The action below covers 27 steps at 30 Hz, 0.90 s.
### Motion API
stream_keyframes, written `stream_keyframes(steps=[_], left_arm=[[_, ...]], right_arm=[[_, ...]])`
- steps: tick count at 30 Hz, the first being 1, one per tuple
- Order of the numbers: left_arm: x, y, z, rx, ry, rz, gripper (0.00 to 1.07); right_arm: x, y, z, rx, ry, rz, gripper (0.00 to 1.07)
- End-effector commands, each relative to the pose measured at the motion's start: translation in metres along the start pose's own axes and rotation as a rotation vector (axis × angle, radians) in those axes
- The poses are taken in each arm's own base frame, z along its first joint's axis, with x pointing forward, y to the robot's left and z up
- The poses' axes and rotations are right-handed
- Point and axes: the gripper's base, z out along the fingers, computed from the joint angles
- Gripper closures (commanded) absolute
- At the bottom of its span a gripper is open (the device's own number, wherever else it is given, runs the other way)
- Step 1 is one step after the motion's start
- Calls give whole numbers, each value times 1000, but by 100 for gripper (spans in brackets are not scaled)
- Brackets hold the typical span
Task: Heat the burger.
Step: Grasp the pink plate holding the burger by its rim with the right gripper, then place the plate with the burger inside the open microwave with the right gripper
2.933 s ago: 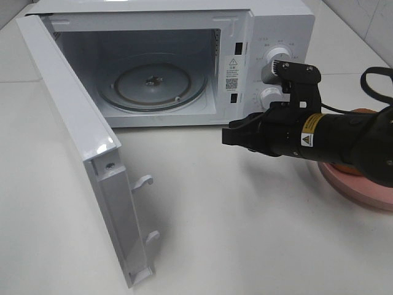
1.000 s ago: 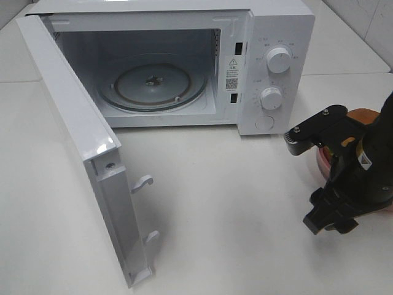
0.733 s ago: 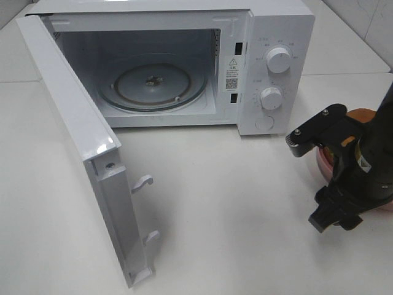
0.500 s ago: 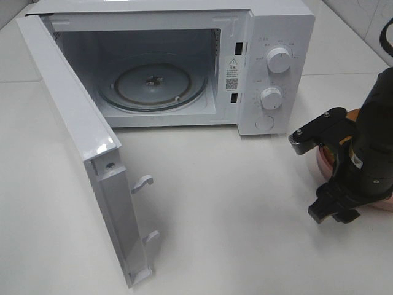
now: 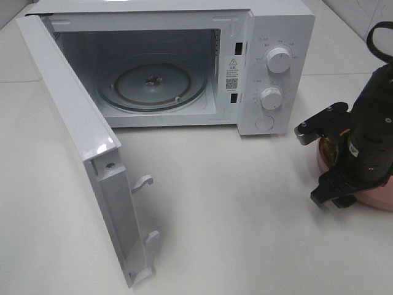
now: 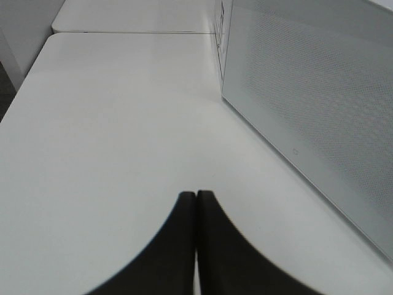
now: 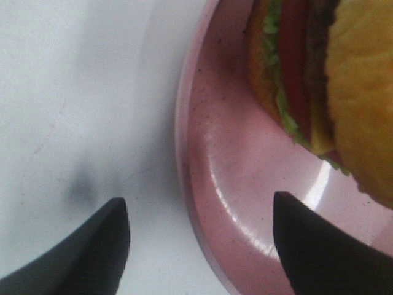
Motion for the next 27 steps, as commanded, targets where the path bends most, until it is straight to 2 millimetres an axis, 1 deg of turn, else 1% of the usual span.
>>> stream_keyframes(steps=[1,3,4,6,9,10,11,12,13,14,15,16,17,18,19,20,21,27], left_arm=[[0,0,-3,2,-33,-1,106],[0,0,-3,2,-33,-1,106],[0,0,-3,2,-33,-1,106],[0,0,-3,2,-33,-1,106],[0,0,-3,2,-33,-1,106],[0,0,-3,2,-33,-1,106],[0,0,-3,2,-33,-1,106],[0,0,-3,2,-33,-1,106],[0,0,-3,2,-33,-1,106],[0,0,-3,2,-33,-1,106],[0,0,-3,2,-33,-1,106],[0,0,-3,2,-33,-1,106],[0,0,-3,2,-33,-1,106],[0,0,-3,2,-33,-1,106],[0,0,-3,2,-33,-1,106],[0,0,-3,2,-33,-1,106],[0,0,-3,2,-33,-1,106],[0,0,-3,2,-33,-1,106]], right_arm=[[-1,1,9,4,6,-22,43],[-1,3,18,11,19,-52,46],[-1,3,18,11,19,-52,46],[-1,4,26,28,28,-67,51],[0,4,29,39,33,-73,54],[0,4,31,42,36,-71,56],[0,5,34,50,40,-72,61],[0,5,34,50,40,-72,61],[0,5,36,55,42,-74,68],[0,5,36,55,42,-74,68],[0,5,36,56,40,-76,72],[-1,5,36,50,32,-76,86],[-1,5,36,50,32,-76,86],[-1,5,36,49,29,-76,100],[-1,5,36,48,29,-76,105],[-1,5,36,48,29,-76,105],[-1,5,36,49,29,-76,107],[-1,5,35,50,26,-79,107]])
